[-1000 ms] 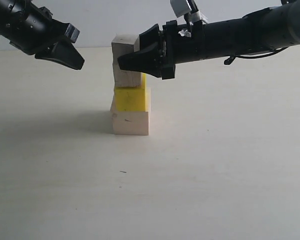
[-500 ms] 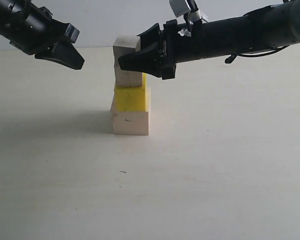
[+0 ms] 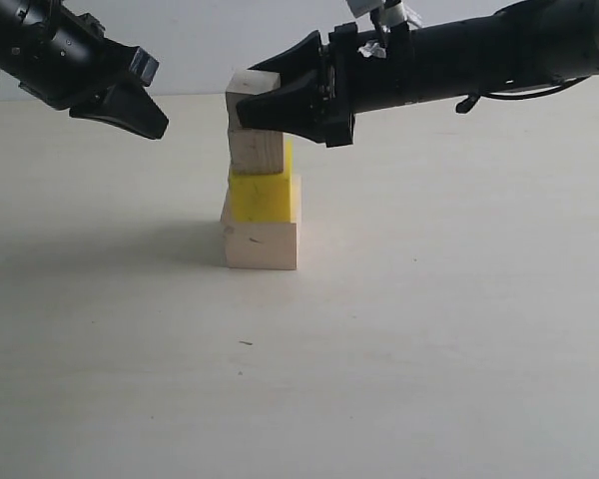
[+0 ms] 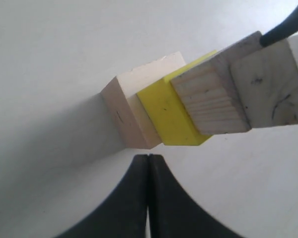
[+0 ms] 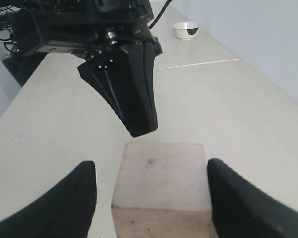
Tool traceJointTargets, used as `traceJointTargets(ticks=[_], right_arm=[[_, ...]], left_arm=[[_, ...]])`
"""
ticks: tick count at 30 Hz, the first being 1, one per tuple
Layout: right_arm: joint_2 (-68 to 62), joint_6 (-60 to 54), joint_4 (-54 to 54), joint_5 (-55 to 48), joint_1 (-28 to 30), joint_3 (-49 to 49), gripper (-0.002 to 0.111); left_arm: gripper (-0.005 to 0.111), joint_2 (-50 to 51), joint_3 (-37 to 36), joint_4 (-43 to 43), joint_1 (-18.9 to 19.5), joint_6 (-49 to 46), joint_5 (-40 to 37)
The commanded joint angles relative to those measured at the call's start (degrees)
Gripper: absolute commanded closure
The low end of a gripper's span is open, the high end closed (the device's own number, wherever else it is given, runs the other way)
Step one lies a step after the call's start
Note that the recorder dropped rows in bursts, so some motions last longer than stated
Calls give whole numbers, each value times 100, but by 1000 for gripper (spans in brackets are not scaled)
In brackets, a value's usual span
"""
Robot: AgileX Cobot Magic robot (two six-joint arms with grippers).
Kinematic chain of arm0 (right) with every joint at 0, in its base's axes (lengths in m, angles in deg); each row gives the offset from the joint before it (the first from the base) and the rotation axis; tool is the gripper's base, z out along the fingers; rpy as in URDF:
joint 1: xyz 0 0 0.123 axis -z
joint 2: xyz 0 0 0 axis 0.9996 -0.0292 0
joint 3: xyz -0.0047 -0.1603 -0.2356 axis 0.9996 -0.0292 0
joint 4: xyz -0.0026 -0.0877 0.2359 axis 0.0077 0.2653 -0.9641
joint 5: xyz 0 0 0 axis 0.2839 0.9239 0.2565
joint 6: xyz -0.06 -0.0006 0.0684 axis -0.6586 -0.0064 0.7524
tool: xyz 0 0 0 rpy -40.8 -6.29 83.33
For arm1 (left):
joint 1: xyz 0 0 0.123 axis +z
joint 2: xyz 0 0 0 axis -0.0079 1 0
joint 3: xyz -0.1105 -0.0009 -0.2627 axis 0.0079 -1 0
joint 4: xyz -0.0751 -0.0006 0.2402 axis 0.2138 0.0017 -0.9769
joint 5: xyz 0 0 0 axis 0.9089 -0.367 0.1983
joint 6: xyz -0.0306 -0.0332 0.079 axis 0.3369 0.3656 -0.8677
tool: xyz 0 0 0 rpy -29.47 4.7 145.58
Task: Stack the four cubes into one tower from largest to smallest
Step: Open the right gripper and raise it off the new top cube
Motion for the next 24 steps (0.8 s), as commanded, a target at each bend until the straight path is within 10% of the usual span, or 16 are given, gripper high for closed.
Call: traceJointTargets(ticks=[1, 12, 24], right_arm=[[170, 40, 5, 50, 24, -1, 47], [799, 1189, 268, 739, 129, -1, 51], [1236, 2552, 1122, 1355, 140, -1, 108]], left_arm=[[107, -45, -14, 18, 11, -27, -5], [107, -45, -14, 62, 11, -27, -29], [107, -45, -14, 121, 11, -27, -29]])
